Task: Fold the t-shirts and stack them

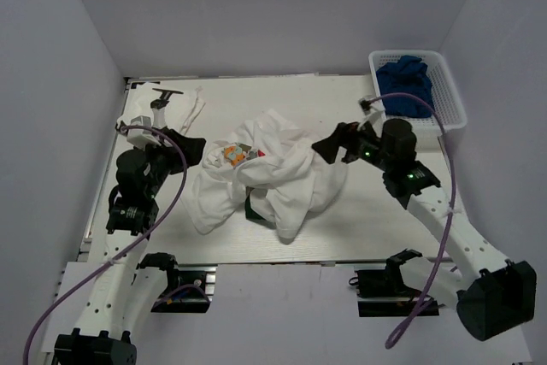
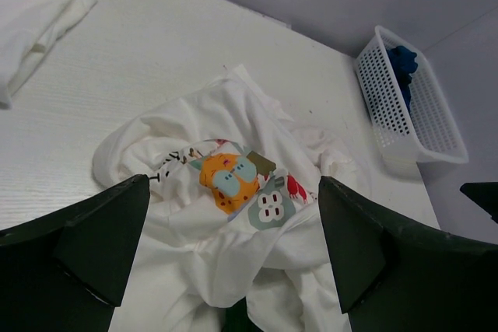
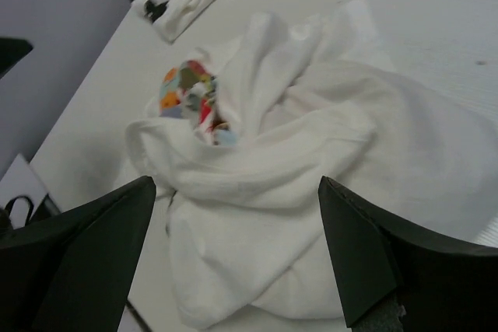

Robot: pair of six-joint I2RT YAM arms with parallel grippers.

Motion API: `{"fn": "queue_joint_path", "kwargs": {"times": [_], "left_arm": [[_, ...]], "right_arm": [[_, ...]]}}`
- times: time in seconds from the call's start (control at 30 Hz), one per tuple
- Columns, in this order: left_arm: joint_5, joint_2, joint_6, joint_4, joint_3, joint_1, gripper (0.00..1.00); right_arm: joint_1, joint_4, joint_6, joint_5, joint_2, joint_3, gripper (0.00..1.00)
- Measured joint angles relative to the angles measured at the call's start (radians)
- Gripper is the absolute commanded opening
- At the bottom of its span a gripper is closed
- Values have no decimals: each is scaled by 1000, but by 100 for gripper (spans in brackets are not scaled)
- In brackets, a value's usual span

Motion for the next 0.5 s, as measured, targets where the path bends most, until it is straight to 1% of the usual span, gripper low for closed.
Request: {"fn": "queue_joint_path", "kwargs": {"times": [0.07,0.13,0.2,0.23,0.37,0.43,0.5], "left_arm": [[-2,7,-5,-16,0,0,99],[-14,6,-8,-35,1,0,99],[-40,0,-8,-57,1,0,99],[-61,-6,-9,-73,1,-1,99],[-139,-37,-17,-114,1,-3,99],[-168,-56,-25,-123,1,-3,99],[-186,-66,-29,-124,1,-3,99]], "right_arm": [[132,-27,-24,57,50,45,91],[301,-54,-55,138,128,110,91],[440,-70,-83,205,232,179,91],[510,-104,-99,266,295,236,91],[673,-126,-140,476,556,384,91],[723,-151,-162,570,666,428,91],[745,-171,-180,637,770,487,91]]}}
